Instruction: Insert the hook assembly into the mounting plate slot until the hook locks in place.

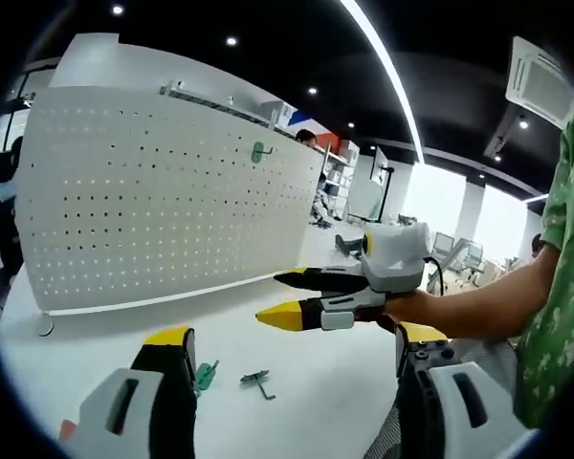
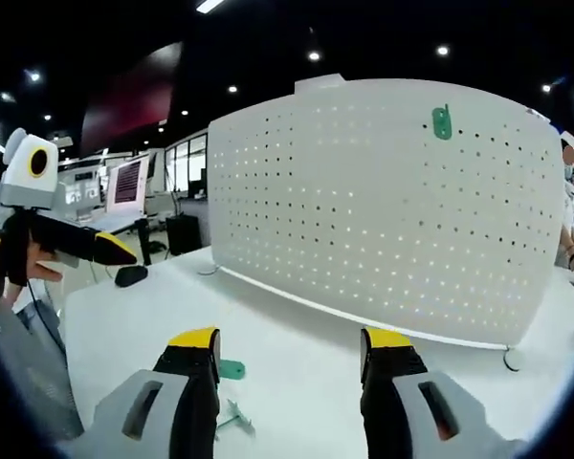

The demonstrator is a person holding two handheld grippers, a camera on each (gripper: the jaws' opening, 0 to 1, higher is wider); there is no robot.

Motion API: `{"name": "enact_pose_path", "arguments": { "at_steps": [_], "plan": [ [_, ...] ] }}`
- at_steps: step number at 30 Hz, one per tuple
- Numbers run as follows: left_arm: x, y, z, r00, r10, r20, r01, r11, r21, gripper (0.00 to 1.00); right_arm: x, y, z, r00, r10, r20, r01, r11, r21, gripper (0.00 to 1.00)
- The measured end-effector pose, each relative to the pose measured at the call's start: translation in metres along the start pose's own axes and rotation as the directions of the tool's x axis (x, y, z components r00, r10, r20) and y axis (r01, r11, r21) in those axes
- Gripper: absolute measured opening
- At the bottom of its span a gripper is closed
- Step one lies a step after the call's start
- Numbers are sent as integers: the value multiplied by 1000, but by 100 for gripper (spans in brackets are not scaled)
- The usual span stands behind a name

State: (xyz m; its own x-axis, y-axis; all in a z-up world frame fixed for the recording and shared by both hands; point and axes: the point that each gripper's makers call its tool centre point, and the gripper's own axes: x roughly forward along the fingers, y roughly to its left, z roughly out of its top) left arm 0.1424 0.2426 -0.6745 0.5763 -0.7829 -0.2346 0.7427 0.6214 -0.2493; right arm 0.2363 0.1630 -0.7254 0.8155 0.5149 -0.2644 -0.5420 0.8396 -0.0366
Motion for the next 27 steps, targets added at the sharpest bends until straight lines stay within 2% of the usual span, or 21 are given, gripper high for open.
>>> {"name": "enact_pose_path", "arguments": {
  "at_steps": [5,10,13,22,27],
  "plan": [
    [1,2,0,1000,3,0,-3,1000,-3,88,1,2,-9,999,21,-29,-21,1000,-1,55],
    [2,2,-1,1000,2,-2,-2,1000,-6,88,1,9,-23,995,63,-79,-63,998,2,41],
    [3,2,-3,1000,-1,-5,1,1000,-7,87,2,13,-27,992,79,-95,-81,997,-13,38],
    [4,1,-4,1000,-6,-6,6,1000,-11,87,3,31,-54,964,179,-195,-180,984,15,16],
    [4,0,-6,1000,-8,-10,8,1000,-12,87,2,41,-66,944,221,-246,-229,974,-1,13]
  ]
}}
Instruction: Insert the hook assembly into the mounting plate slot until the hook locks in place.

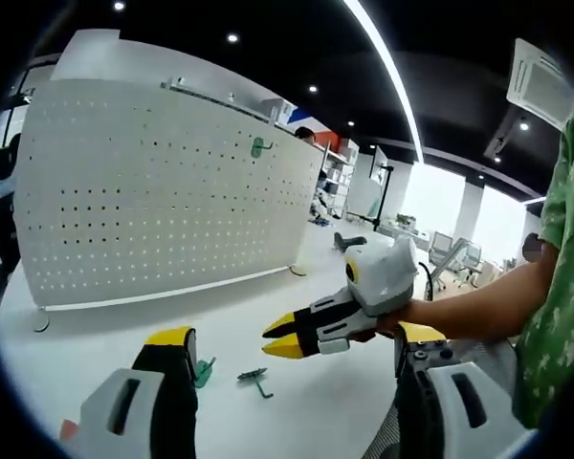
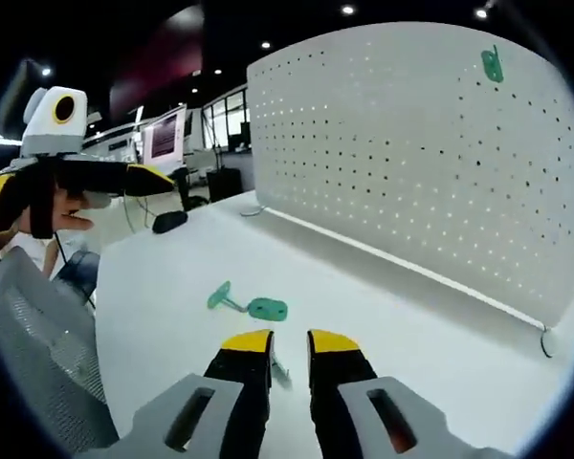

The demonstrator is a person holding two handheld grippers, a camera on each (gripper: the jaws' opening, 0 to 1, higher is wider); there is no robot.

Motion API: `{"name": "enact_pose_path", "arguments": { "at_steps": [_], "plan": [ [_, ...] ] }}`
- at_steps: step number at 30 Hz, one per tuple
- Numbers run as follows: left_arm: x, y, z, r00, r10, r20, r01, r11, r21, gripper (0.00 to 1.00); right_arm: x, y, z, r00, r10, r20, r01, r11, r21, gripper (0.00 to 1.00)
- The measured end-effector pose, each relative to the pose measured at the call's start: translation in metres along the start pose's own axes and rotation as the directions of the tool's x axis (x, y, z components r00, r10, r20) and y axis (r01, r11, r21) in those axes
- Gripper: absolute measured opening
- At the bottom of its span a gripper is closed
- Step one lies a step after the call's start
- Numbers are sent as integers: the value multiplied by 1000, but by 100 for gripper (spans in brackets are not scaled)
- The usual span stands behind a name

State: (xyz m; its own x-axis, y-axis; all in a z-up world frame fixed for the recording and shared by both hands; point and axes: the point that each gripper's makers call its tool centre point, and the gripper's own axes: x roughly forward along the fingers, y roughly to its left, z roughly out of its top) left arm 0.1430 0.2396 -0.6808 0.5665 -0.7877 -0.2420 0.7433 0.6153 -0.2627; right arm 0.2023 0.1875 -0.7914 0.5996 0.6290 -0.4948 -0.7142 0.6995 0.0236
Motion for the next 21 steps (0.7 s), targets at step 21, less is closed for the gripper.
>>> {"name": "enact_pose_path", "arguments": {
  "at_steps": [21],
  "plan": [
    [3,0,-2,1000,-7,-7,7,1000,-3,86,10,9,-27,990,48,-135,-63,992,-110,6]
  ]
}}
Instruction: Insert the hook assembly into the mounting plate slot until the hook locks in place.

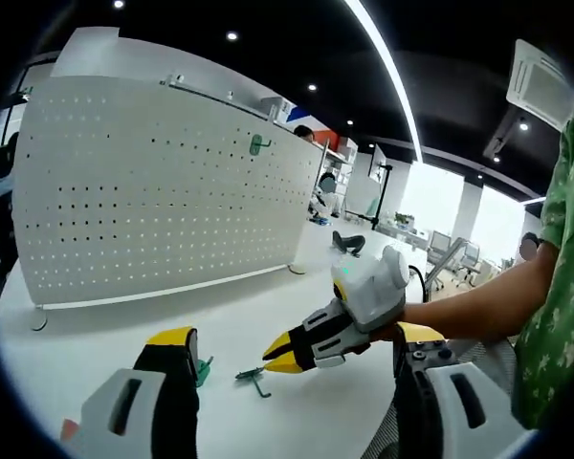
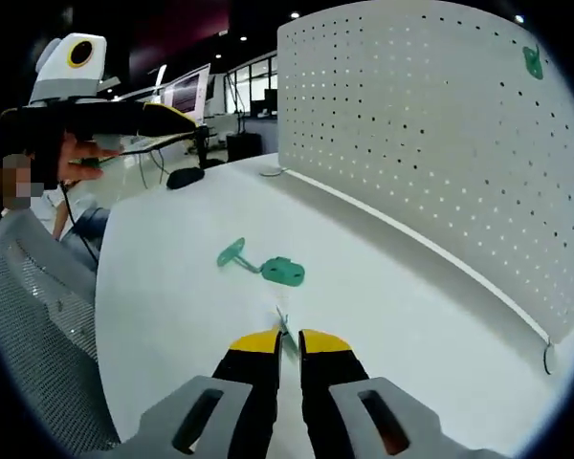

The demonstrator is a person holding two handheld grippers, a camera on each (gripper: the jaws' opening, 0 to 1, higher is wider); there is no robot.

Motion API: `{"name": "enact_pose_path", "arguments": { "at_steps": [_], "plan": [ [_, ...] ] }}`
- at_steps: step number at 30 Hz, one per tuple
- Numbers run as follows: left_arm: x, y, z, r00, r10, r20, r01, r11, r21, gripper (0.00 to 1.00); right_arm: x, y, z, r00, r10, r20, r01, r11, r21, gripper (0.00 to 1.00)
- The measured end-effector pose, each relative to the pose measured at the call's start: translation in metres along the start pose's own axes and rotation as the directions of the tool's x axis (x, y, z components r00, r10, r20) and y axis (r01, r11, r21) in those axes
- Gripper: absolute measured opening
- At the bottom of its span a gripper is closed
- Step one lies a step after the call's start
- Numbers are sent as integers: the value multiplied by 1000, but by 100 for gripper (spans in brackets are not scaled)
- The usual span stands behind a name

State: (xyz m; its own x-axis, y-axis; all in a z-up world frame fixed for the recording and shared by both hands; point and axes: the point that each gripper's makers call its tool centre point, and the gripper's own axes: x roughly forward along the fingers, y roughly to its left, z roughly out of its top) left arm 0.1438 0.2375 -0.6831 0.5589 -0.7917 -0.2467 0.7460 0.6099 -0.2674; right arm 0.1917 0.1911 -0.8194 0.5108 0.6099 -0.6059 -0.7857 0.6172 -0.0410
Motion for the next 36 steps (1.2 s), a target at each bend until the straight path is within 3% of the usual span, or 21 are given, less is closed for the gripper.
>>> {"name": "enact_pose_path", "arguments": {
  "at_steps": [18,36],
  "plan": [
    [2,0,-1,1000,-2,-7,2,1000,-1,85,8,-1,-13,997,10,-72,-18,993,-119,4],
    [2,2,-4,1000,0,-14,0,1000,-7,85,13,-4,-16,996,18,-84,-32,985,-172,1]
  ]
}}
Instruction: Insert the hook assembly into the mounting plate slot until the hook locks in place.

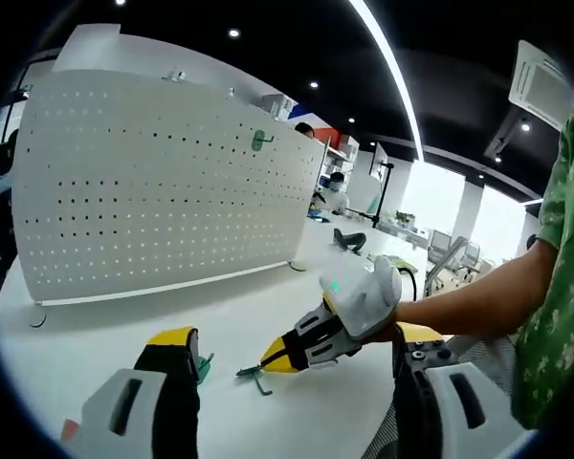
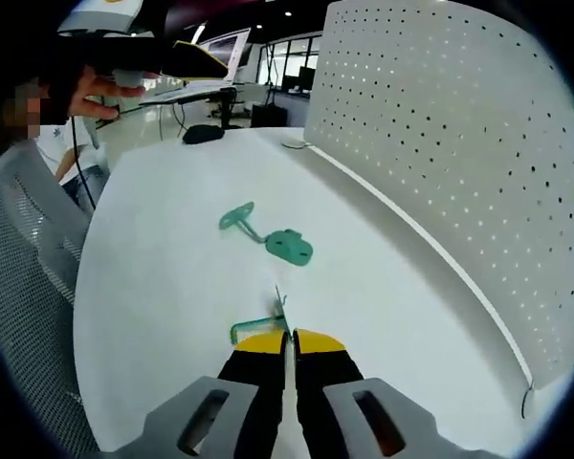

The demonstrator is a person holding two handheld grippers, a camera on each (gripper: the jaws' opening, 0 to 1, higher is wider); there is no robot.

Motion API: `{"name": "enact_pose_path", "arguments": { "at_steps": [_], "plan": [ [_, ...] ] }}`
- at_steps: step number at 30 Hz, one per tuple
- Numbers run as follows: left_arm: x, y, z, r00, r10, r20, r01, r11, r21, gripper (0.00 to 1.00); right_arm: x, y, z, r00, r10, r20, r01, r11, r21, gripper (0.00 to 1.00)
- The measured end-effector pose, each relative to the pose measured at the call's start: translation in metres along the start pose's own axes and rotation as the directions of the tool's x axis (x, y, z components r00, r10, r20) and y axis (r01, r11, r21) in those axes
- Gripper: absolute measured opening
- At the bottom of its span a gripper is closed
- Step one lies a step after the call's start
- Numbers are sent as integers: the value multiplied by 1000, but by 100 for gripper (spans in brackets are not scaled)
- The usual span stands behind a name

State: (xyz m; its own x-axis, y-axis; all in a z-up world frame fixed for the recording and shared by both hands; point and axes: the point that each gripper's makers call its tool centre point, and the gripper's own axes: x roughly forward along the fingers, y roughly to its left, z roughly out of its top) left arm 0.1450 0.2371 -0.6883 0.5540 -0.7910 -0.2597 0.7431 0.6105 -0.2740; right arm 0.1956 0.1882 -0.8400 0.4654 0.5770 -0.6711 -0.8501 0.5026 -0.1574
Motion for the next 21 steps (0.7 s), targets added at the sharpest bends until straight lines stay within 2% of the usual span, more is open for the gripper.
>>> {"name": "enact_pose_path", "arguments": {
  "at_steps": [5,9,16,21],
  "plan": [
    [0,1,-1,1000,1,-2,-1,1000,-1,85,-1,-1,2,1000,5,13,-5,1000,0,0],
    [0,2,-2,1000,0,-9,0,1000,0,85,-3,-4,6,999,13,41,-16,998,61,0],
    [2,2,-4,1000,-6,-23,6,1000,13,84,-6,-6,8,999,18,46,-23,995,99,0],
    [3,2,-5,999,-7,-43,9,998,55,83,-9,-10,10,998,31,56,-40,986,160,0]
  ]
}}
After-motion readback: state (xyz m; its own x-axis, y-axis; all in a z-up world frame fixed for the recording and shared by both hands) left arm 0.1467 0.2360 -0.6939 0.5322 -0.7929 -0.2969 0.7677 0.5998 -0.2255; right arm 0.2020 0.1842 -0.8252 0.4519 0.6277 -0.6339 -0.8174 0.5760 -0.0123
